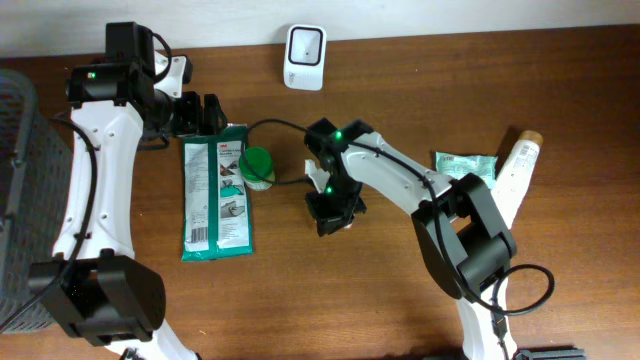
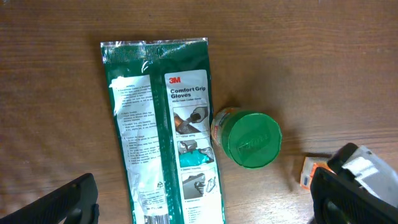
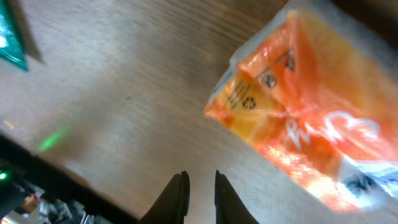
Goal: Scan the item barcode
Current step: 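Lift the orange Kleenex pack and hold it over the white scanner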
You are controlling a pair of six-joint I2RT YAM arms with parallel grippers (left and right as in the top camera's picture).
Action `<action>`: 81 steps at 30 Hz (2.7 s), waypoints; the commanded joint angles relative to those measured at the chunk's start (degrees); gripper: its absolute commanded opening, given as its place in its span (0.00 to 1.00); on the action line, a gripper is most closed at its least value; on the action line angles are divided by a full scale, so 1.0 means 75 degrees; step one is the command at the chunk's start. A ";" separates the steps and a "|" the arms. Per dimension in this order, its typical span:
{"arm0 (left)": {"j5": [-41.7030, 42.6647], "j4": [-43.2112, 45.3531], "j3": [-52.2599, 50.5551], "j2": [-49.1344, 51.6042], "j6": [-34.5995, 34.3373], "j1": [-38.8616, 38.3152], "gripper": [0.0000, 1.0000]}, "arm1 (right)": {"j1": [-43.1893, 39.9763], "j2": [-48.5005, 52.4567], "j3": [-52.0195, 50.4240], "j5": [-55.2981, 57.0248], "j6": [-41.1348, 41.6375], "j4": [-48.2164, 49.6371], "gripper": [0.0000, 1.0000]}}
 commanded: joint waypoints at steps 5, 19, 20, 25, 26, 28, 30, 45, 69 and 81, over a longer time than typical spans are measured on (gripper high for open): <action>0.0023 0.0015 0.0047 0.0047 0.0140 0.0047 0.99 | -0.0093 -0.0134 -0.0717 0.0242 0.0530 0.1326 0.20; 0.0023 0.0015 0.0047 0.0047 0.0140 0.0047 0.99 | -0.1693 -0.0157 0.0242 -0.0219 0.0799 0.2643 0.26; 0.0023 0.0015 0.0047 0.0047 0.0140 0.0047 0.99 | -0.1769 -0.0178 0.0560 -0.0219 0.0796 0.2419 0.26; 0.0023 0.0015 0.0047 0.0047 0.0140 0.0047 0.99 | -0.2116 -0.0487 0.2031 -0.0184 0.0163 0.0752 0.27; 0.0023 0.0015 0.0047 0.0047 0.0140 0.0047 0.99 | -0.2192 -0.0545 0.2212 -0.0152 -0.0114 0.0423 0.28; 0.0023 0.0015 0.0047 0.0047 0.0140 0.0047 0.99 | -0.2451 -0.0644 0.2541 0.0277 -0.0557 -0.0350 0.32; 0.0023 0.0015 0.0047 0.0047 0.0140 0.0047 0.99 | -0.2707 -0.0638 0.2547 0.0699 -0.0921 -0.0761 0.35; 0.0023 0.0015 0.0047 0.0047 0.0140 0.0047 0.99 | -0.3025 -0.0597 -0.0845 0.0204 -0.1035 0.2031 0.40; 0.0023 0.0015 0.0047 0.0047 0.0143 0.0047 0.99 | -0.3104 -0.0312 -0.0860 -0.2900 -0.1148 0.2122 0.04; 0.0023 0.0015 0.0047 0.0047 0.0140 0.0047 0.99 | -0.3136 -0.1160 -0.0673 -0.8559 -0.2098 0.1880 0.04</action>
